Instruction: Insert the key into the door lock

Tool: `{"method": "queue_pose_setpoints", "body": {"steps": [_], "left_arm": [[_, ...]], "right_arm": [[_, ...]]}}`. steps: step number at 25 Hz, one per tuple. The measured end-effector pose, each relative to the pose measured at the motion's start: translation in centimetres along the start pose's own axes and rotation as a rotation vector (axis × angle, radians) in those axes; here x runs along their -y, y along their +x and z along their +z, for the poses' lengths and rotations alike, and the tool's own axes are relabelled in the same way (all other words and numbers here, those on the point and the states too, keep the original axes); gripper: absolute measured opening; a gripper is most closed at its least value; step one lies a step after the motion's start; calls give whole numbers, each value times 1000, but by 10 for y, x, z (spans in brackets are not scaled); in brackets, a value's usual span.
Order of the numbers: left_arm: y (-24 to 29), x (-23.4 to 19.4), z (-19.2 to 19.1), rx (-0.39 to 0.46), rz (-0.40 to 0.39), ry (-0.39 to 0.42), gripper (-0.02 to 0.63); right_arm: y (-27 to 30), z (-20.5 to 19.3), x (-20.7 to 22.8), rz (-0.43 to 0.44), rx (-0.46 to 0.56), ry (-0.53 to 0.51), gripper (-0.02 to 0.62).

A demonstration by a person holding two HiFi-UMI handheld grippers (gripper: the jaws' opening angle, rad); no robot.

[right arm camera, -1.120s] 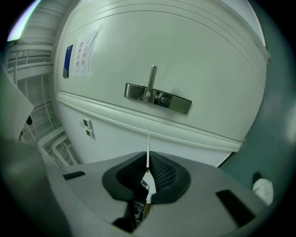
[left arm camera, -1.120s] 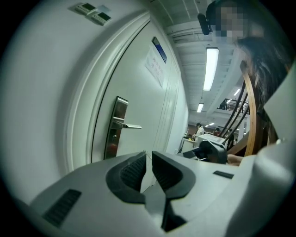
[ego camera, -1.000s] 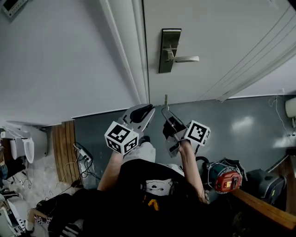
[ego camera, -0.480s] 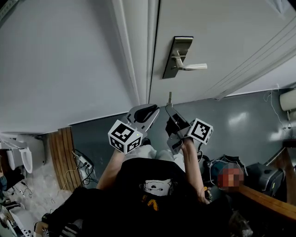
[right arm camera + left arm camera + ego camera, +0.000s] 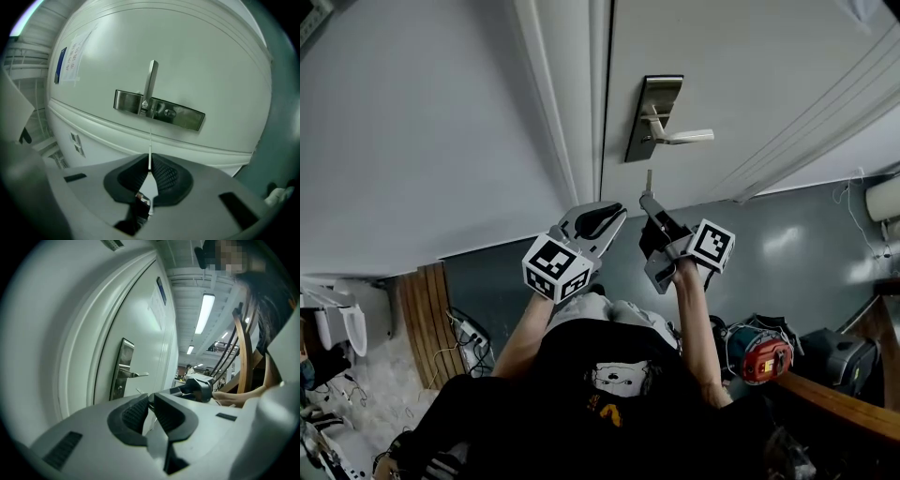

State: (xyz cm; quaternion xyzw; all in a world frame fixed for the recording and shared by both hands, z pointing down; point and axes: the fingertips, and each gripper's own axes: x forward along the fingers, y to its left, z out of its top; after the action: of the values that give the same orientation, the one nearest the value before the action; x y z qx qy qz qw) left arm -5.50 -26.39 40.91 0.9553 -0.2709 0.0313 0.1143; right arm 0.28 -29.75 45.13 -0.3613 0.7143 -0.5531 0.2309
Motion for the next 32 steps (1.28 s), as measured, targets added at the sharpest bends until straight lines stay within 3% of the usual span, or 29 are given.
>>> {"method": "queue_pose_setpoints", "body": {"steps": [11, 32], "left_arm": [[19, 5, -5, 4, 60, 18, 44], [34, 0, -19, 23, 109, 65, 44]], "right_arm": [[16, 27, 20, 88, -35, 136, 20], [47, 53, 41, 147, -95, 149, 20]]}}
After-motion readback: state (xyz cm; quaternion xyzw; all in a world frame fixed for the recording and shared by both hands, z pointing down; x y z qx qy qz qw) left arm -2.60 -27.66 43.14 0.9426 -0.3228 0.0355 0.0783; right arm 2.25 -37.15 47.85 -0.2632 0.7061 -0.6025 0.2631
